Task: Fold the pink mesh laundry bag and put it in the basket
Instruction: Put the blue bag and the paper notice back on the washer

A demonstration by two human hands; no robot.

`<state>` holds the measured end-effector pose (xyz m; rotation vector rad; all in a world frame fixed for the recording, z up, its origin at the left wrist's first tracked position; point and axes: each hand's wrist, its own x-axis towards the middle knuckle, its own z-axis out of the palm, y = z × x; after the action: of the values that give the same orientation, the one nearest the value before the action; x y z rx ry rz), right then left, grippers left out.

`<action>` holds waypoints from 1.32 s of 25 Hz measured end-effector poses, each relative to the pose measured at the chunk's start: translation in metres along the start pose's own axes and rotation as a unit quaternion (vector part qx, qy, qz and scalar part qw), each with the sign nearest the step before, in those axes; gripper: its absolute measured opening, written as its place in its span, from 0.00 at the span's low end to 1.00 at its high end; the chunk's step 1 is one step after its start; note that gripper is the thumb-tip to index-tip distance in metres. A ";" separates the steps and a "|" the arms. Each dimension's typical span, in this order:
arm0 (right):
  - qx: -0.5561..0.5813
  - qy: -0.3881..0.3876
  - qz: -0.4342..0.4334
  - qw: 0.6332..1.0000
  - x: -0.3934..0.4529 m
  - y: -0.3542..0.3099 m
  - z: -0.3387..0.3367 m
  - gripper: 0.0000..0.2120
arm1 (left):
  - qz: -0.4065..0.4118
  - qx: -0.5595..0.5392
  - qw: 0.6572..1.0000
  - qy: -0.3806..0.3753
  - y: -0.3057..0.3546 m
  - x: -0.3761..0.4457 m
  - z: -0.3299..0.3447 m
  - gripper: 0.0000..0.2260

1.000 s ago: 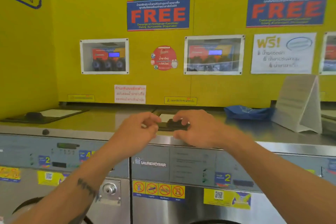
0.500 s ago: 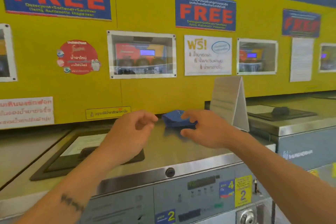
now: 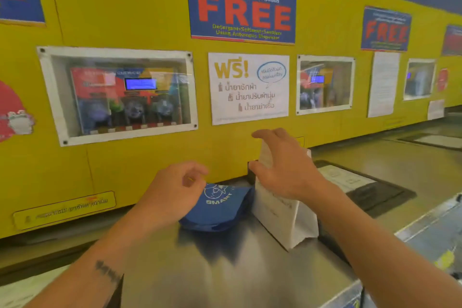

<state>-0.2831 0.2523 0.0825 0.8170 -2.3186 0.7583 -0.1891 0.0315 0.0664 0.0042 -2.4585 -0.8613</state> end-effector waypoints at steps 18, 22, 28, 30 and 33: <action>-0.049 0.176 0.279 0.943 -0.046 0.020 0.023 0.47 | -0.060 0.197 0.948 -0.244 -0.082 0.039 0.131 0.37; 0.063 0.145 0.265 0.951 -0.051 0.028 0.042 0.38 | -0.013 0.221 0.961 -0.168 -0.077 0.034 0.124 0.13; 0.180 0.141 0.226 0.947 -0.043 0.047 0.036 0.34 | 0.011 0.161 0.986 -0.040 -0.083 0.029 0.094 0.15; 0.220 0.128 0.195 0.947 -0.033 0.048 0.030 0.39 | -0.001 0.062 0.998 0.004 -0.082 0.034 0.072 0.23; 0.260 0.100 0.128 0.952 -0.011 0.042 0.028 0.45 | 0.029 0.001 0.999 0.034 -0.081 0.037 0.032 0.37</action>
<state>-0.3137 0.2651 0.0431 0.6146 -2.0852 1.5346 -0.2496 -0.0208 0.0167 -0.0361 -2.3849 -0.8203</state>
